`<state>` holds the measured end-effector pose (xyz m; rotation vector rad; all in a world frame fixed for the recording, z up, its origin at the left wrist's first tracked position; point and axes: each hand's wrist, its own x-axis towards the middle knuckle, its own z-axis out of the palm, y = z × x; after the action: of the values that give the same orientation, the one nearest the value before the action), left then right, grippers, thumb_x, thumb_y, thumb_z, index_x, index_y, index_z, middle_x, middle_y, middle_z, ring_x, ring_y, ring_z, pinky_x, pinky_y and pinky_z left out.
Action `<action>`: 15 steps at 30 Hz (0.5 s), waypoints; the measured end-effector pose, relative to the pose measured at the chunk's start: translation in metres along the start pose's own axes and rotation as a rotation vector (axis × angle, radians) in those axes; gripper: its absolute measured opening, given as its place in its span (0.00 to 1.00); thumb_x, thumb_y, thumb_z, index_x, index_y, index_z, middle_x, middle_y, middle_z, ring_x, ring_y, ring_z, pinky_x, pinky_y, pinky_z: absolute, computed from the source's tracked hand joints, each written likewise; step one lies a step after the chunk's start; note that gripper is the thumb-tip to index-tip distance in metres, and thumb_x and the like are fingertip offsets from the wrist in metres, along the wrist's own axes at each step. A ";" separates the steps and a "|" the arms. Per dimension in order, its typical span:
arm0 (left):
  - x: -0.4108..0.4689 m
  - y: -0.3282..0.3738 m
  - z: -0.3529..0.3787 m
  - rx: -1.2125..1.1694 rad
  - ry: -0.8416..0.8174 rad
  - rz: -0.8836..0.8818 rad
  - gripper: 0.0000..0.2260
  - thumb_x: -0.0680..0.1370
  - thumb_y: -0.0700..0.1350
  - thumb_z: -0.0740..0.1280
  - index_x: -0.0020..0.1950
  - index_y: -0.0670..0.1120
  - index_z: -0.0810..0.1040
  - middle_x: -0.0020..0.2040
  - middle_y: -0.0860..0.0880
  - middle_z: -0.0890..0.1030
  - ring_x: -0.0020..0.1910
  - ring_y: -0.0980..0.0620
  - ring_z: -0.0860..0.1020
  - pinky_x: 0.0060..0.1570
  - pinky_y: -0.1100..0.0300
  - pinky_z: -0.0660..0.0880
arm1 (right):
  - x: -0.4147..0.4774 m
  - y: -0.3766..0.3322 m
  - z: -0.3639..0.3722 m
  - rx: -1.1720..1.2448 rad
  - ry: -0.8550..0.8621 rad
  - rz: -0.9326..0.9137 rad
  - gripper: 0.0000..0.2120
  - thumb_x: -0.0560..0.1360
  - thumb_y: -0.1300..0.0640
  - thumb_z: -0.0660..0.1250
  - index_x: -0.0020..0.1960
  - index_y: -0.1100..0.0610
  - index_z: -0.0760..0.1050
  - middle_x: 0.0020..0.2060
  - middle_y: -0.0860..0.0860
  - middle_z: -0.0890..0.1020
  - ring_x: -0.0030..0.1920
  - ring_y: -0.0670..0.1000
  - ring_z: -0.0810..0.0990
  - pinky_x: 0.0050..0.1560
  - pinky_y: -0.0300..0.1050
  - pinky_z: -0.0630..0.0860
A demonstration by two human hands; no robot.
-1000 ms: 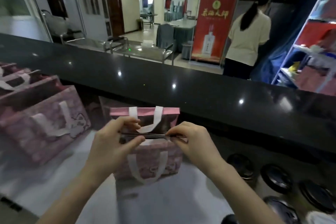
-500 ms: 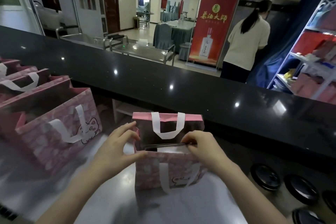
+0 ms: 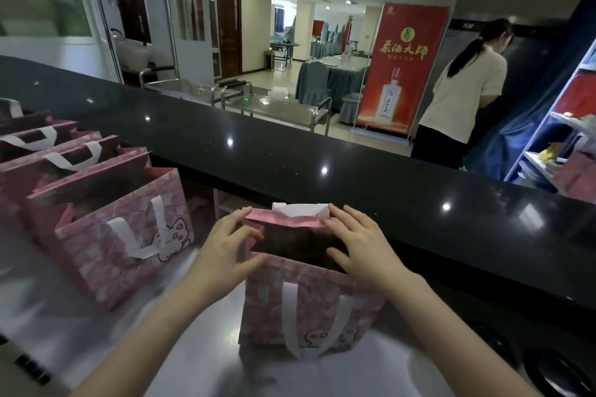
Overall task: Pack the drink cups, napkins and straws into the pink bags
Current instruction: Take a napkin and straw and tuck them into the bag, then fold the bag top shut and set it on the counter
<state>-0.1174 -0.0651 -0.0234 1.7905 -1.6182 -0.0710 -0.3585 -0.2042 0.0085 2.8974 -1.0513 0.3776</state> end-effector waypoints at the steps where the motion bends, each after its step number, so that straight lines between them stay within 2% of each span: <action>1: 0.006 -0.001 0.001 0.021 -0.018 -0.018 0.11 0.73 0.56 0.71 0.54 0.57 0.77 0.76 0.58 0.59 0.75 0.57 0.53 0.71 0.56 0.54 | 0.004 0.004 0.001 -0.010 -0.021 -0.003 0.26 0.78 0.47 0.63 0.75 0.44 0.61 0.78 0.44 0.54 0.77 0.51 0.51 0.77 0.50 0.49; 4: 0.023 -0.003 0.006 0.053 -0.094 -0.062 0.14 0.73 0.57 0.71 0.57 0.58 0.76 0.78 0.57 0.55 0.76 0.56 0.48 0.73 0.52 0.53 | 0.015 0.012 0.004 -0.020 -0.019 0.003 0.25 0.76 0.51 0.67 0.72 0.46 0.66 0.74 0.45 0.65 0.73 0.51 0.62 0.73 0.49 0.58; 6: 0.031 -0.004 0.008 0.050 -0.133 -0.082 0.18 0.72 0.57 0.72 0.60 0.60 0.74 0.78 0.58 0.54 0.77 0.55 0.47 0.73 0.50 0.52 | 0.022 0.014 0.008 -0.014 0.029 0.044 0.24 0.76 0.53 0.67 0.70 0.48 0.69 0.67 0.46 0.74 0.66 0.51 0.70 0.66 0.47 0.66; 9: 0.037 -0.004 0.007 0.010 -0.168 -0.092 0.25 0.71 0.55 0.73 0.65 0.65 0.68 0.78 0.58 0.55 0.77 0.54 0.49 0.73 0.50 0.52 | 0.029 0.016 0.014 0.036 0.108 0.140 0.15 0.79 0.53 0.62 0.65 0.48 0.74 0.56 0.46 0.81 0.55 0.51 0.75 0.53 0.45 0.72; 12: 0.035 -0.008 0.001 -0.076 -0.196 -0.114 0.31 0.71 0.55 0.75 0.66 0.71 0.61 0.74 0.61 0.61 0.74 0.54 0.59 0.72 0.49 0.62 | 0.030 0.021 0.017 0.332 0.172 0.258 0.11 0.79 0.55 0.61 0.57 0.49 0.80 0.50 0.45 0.83 0.52 0.50 0.78 0.50 0.46 0.74; 15: 0.030 -0.011 -0.006 -0.266 -0.211 -0.152 0.34 0.66 0.57 0.77 0.67 0.69 0.64 0.67 0.65 0.67 0.66 0.59 0.70 0.60 0.57 0.76 | 0.028 0.031 0.014 0.615 0.141 0.281 0.11 0.77 0.60 0.63 0.52 0.50 0.83 0.45 0.42 0.83 0.51 0.45 0.79 0.50 0.33 0.72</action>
<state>-0.0987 -0.0892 -0.0122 1.7384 -1.5287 -0.5360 -0.3547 -0.2473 0.0004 3.1392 -1.5503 1.0734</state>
